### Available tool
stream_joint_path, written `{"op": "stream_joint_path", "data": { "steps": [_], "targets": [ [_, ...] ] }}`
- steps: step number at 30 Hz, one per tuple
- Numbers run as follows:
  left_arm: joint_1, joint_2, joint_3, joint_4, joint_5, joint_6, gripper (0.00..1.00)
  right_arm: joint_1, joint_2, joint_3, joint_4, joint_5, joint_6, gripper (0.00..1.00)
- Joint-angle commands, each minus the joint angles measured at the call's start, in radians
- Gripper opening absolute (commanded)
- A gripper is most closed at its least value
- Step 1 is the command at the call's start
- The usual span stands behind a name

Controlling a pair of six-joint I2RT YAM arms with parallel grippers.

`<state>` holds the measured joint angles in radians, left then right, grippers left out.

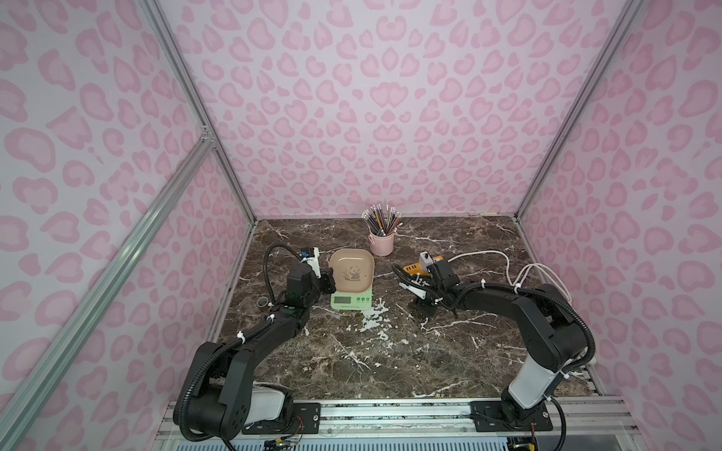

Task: Charge the electronic scale
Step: Pick up the charging cable from the center of the board.

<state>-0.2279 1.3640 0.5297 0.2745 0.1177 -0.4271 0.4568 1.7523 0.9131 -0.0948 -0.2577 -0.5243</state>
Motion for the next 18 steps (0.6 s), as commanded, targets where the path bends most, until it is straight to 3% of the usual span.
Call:
{"op": "stream_joint_path", "data": {
  "steps": [1,18],
  "targets": [
    [0.004,-0.007,0.001,0.09,0.018,-0.009,0.05,-0.004,0.015,0.018,-0.006,-0.013,-0.018,0.48],
    [0.009,-0.017,-0.002,0.092,0.024,-0.009,0.05,-0.006,0.047,0.028,0.008,-0.058,-0.019,0.39]
  ]
}}
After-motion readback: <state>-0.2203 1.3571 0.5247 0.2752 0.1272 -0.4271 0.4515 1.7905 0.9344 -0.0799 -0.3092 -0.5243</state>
